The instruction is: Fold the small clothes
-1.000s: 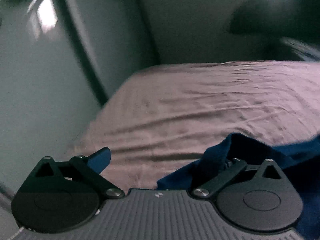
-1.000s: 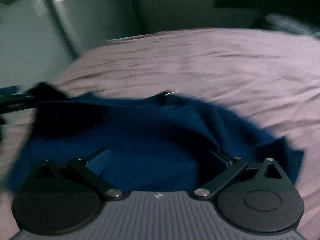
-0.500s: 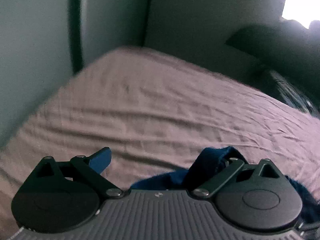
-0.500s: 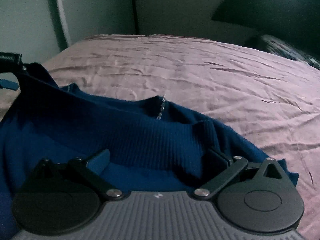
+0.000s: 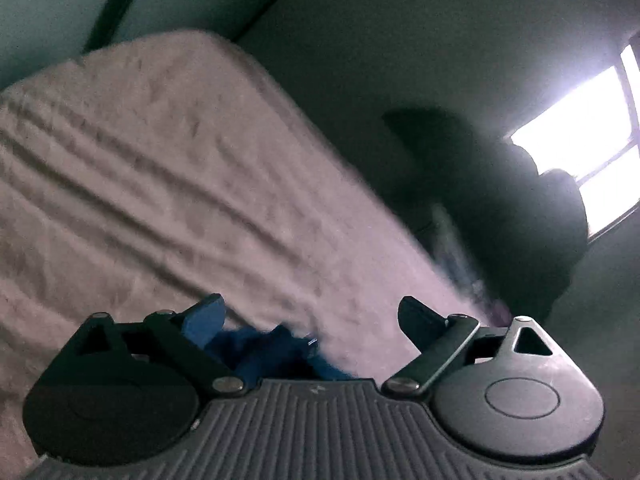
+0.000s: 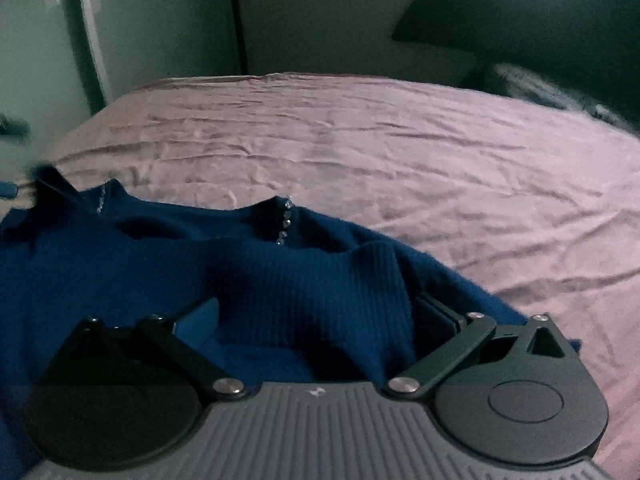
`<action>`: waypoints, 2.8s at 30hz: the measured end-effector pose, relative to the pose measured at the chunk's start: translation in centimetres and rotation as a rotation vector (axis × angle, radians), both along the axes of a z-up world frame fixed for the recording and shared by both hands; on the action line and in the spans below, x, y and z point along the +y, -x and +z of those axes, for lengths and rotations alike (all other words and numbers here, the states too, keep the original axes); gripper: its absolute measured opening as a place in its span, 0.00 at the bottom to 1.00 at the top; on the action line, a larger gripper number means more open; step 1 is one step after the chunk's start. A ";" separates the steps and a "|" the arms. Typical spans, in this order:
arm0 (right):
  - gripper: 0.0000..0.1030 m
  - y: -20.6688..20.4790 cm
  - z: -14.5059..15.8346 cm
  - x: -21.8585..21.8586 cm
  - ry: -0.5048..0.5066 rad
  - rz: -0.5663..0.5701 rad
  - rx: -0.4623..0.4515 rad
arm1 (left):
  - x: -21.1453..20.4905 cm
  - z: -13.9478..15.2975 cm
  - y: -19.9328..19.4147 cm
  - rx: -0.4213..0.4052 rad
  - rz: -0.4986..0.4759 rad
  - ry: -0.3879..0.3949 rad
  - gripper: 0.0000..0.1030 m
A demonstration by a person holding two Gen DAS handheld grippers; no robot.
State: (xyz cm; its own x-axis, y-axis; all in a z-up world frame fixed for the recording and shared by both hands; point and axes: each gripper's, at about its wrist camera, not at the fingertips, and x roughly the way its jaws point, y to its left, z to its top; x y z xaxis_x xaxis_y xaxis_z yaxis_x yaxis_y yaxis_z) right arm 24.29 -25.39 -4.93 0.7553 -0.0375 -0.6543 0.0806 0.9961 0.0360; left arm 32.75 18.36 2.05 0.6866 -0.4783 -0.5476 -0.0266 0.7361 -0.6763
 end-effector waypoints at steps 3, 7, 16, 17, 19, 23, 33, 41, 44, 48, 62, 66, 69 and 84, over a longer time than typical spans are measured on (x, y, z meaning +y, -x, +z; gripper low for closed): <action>1.00 0.1 0.1 0.1 0.007 -0.012 -0.017 | -2.0 1.8 1.5 -0.055 -0.063 -0.199 0.92; 1.00 2.6 1.8 2.0 0.031 0.023 -0.097 | -7.8 1.1 5.7 -0.180 -0.267 -0.625 0.92; 1.00 2.8 1.8 2.6 0.090 -0.038 -0.003 | -11.4 -5.7 11.6 -0.152 -0.299 -0.818 0.86; 1.00 3.9 2.5 3.0 0.130 -0.061 -0.035 | -11.2 -5.4 12.4 -0.153 -0.285 -0.818 0.88; 1.00 5.9 3.4 3.9 0.163 -0.031 -0.074 | -10.8 -5.2 13.9 -0.164 -0.252 -0.838 0.90; 1.00 10.3 3.3 4.4 0.102 0.015 -0.067 | -9.1 -4.5 16.7 -0.169 -0.205 -0.816 0.90; 1.00 20.4 1.3 -0.4 -0.099 -0.142 -0.097 | -5.0 -6.2 20.8 -0.173 -0.229 -0.661 0.67; 0.96 21.8 1.0 0.3 -0.098 -0.095 -0.137 | -5.4 -5.9 21.3 -0.197 -0.180 -0.637 0.32; 0.43 20.9 0.8 0.2 -0.093 -0.115 -0.120 | -5.1 -5.8 21.1 -0.170 -0.159 -0.633 0.06; 0.24 20.5 0.0 0.2 -0.079 -0.115 -0.096 | -4.3 -5.5 21.5 -0.150 -0.147 -0.610 0.02; 0.20 21.8 1.5 0.1 0.019 -0.211 -0.111 | -5.0 -5.4 23.7 -0.169 -0.208 -0.768 0.07; 0.73 21.7 3.5 3.0 0.103 -0.121 -0.187 | -5.3 -5.7 23.8 -0.152 -0.175 -0.805 0.30; 0.75 20.6 3.3 4.2 0.097 -0.051 -0.168 | -5.5 -5.6 24.1 -0.149 -0.135 -0.835 0.44; 0.75 19.7 2.4 6.3 0.072 -0.001 -0.109 | -5.4 -5.3 24.8 -0.115 -0.054 -0.893 0.79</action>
State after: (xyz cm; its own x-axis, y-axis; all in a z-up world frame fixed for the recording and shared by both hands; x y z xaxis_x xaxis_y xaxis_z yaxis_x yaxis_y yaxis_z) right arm 4.61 -19.13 -2.51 0.8219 -0.0822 -0.5637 0.0809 0.9963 -0.0274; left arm 7.96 12.94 -3.25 0.7491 0.0590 -0.6598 0.0562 0.9868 0.1520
